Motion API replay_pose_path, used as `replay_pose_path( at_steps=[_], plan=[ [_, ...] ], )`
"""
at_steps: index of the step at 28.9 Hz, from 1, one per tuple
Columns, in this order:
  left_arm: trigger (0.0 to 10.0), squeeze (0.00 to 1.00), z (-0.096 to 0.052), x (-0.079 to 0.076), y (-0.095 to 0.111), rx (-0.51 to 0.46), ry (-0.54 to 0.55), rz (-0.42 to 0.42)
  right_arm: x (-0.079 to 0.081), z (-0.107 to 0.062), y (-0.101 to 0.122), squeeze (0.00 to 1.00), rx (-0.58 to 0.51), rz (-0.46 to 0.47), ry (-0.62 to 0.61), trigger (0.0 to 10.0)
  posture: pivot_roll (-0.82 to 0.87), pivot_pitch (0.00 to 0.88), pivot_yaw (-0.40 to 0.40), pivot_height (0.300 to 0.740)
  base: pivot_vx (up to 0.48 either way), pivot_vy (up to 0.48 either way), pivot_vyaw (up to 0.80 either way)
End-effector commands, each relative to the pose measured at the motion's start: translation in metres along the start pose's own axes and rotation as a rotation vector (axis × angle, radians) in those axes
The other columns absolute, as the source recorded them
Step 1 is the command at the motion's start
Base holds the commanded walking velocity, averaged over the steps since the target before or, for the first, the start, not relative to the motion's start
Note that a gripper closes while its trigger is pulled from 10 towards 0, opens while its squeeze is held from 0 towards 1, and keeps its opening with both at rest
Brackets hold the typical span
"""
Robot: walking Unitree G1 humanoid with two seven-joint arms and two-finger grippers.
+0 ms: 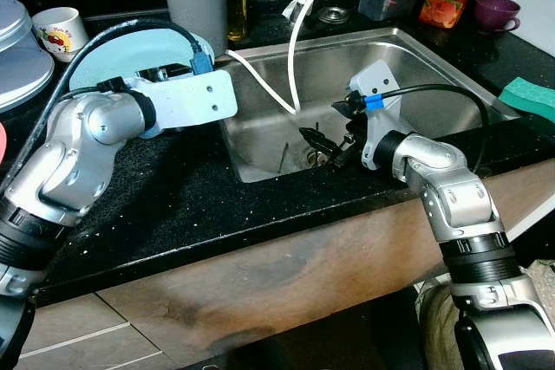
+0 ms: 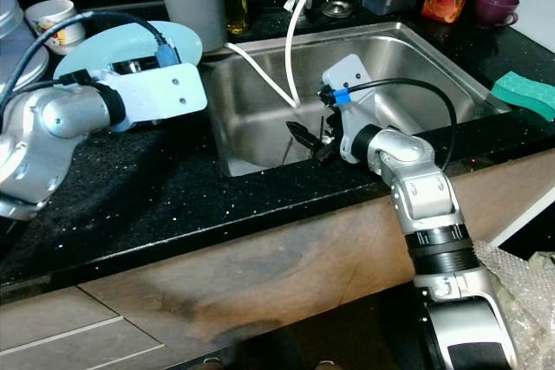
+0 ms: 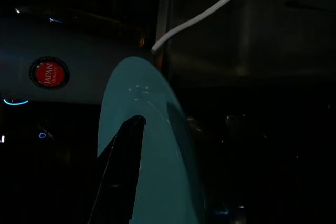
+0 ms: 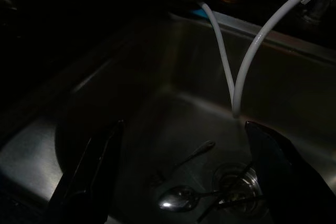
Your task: Kitchen organization
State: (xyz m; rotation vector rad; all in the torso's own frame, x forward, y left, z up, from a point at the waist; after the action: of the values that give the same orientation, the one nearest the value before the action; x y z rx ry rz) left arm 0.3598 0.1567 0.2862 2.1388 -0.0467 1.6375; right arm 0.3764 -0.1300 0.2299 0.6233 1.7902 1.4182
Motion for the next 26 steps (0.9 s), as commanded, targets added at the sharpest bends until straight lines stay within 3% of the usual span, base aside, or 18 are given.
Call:
replay_pose_path(
  at_steps=[1,9,10,11,12,13,17,26],
  plan=[
    [10.0,0.00,-0.003,-0.002,-0.003,0.023,-0.009,0.040,-0.002,-0.001,-0.001,0.00,-0.004,0.011,-0.007,10.0,0.04,0.070,-0.011,0.740,0.000,0.000,0.00],
    [10.0,0.00,-0.003,-0.005,-0.025,0.145,-0.015,-0.004,-0.001,-0.001,-0.001,0.00,-0.004,0.011,-0.006,10.0,0.04,0.067,-0.011,0.740,0.000,0.000,0.00],
    [8.8,0.00,-0.002,-0.005,-0.027,0.151,-0.007,-0.005,-0.001,-0.001,-0.001,0.00,-0.003,0.011,-0.006,10.0,0.04,0.067,-0.011,0.740,0.000,0.000,0.00],
    [3.9,0.00,-0.002,-0.004,-0.028,0.152,-0.002,-0.010,-0.001,-0.001,-0.001,0.00,-0.003,0.011,-0.007,10.0,0.04,0.065,-0.012,0.740,0.000,0.000,0.00],
    [3.9,0.00,-0.002,-0.004,-0.028,0.152,-0.002,-0.010,-0.001,-0.001,-0.001,0.00,-0.003,0.011,-0.007,10.0,0.04,0.065,-0.012,0.740,0.000,0.000,0.00],
    [0.4,0.00,-0.002,-0.004,-0.028,0.150,0.000,-0.017,-0.001,-0.001,-0.001,0.00,-0.003,0.011,-0.007,10.0,0.04,0.066,-0.012,0.740,0.000,0.000,0.00],
    [0.0,0.00,-0.001,0.000,-0.026,0.133,0.032,-0.064,-0.001,-0.001,-0.001,0.00,-0.003,0.011,-0.006,10.0,0.04,0.064,-0.011,0.740,0.000,0.000,0.00],
    [0.0,0.00,0.002,0.012,-0.021,0.100,0.118,-0.070,-0.001,-0.002,-0.002,0.00,-0.003,0.010,-0.006,10.0,0.04,0.062,-0.011,0.740,0.000,0.000,0.00]
  ],
)
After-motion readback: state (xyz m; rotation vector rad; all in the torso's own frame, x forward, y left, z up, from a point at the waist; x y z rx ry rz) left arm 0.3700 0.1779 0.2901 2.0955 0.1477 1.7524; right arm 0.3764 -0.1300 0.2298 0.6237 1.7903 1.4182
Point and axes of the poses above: a point about 5 cm out from each wrist's last joint towards the gripper, its own z axis pointing out of the wrist towards the gripper, its own y axis along the axis of the wrist's last joint, x = y × z, the point moved 3 cm from there along z, pointing out of the wrist towards the gripper, and after that the axes turned 1 degree about -z, right-handed, at the moved point
